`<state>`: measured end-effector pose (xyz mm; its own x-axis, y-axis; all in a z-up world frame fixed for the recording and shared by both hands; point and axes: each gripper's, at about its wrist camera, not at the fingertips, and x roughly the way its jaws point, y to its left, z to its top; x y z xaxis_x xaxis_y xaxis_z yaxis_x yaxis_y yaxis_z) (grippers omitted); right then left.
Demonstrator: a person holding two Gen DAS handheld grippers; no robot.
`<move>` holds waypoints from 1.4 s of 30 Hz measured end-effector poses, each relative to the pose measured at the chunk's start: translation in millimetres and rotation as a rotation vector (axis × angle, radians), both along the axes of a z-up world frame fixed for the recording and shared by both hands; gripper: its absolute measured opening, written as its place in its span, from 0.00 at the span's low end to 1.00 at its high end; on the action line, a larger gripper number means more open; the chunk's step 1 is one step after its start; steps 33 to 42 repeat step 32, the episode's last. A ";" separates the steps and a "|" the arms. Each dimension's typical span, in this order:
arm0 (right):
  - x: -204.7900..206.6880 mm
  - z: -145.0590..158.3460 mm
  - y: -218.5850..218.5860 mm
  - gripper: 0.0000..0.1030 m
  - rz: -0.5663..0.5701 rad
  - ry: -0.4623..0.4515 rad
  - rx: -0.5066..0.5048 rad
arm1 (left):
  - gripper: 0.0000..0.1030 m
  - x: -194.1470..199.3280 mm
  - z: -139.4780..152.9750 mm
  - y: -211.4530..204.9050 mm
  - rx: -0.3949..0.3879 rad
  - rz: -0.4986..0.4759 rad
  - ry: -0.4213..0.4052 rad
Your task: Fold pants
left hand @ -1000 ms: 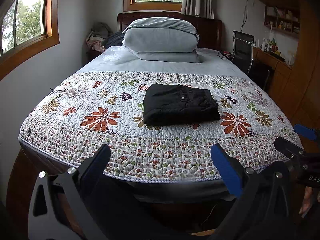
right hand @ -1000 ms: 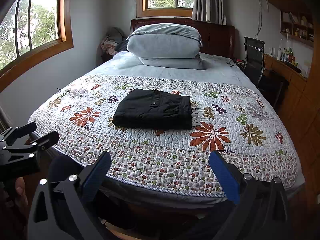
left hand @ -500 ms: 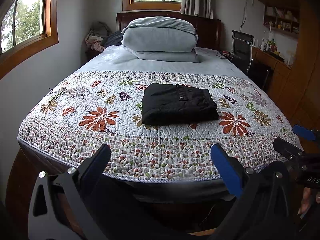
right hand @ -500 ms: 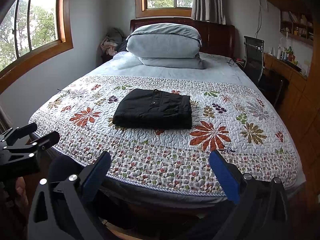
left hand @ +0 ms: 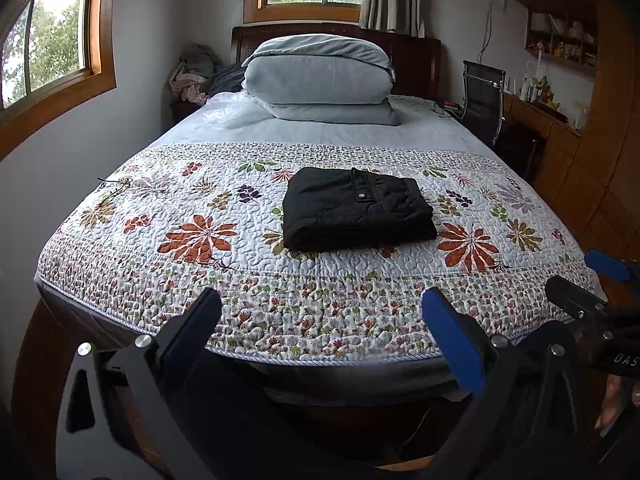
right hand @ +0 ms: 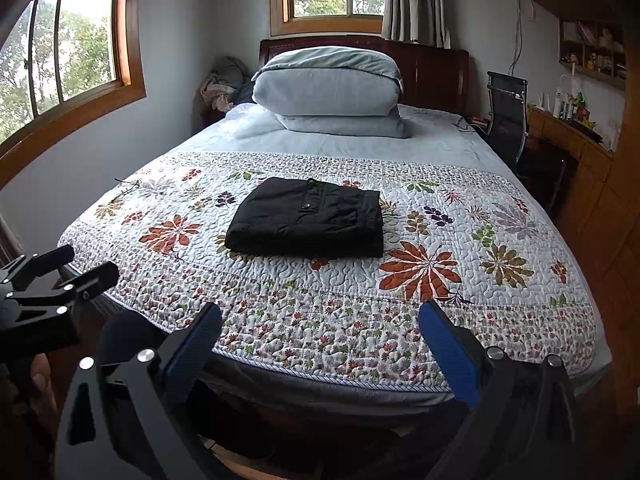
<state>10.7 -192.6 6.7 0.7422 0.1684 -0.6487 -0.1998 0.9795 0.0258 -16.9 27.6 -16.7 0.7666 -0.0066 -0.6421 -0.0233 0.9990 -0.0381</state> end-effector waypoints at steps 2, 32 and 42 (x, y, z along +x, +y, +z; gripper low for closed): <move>0.1 -0.2 -0.1 0.97 0.000 0.000 -0.001 | 0.97 0.0 -0.1 -0.1 0.000 -0.001 0.000; -1.1 -2.7 -1.4 0.97 -0.009 0.007 0.006 | 0.97 -1.9 8.2 -4.1 0.006 -0.027 -0.049; -1.1 -2.7 -1.4 0.97 -0.009 0.007 0.006 | 0.97 -1.9 8.2 -4.1 0.006 -0.027 -0.049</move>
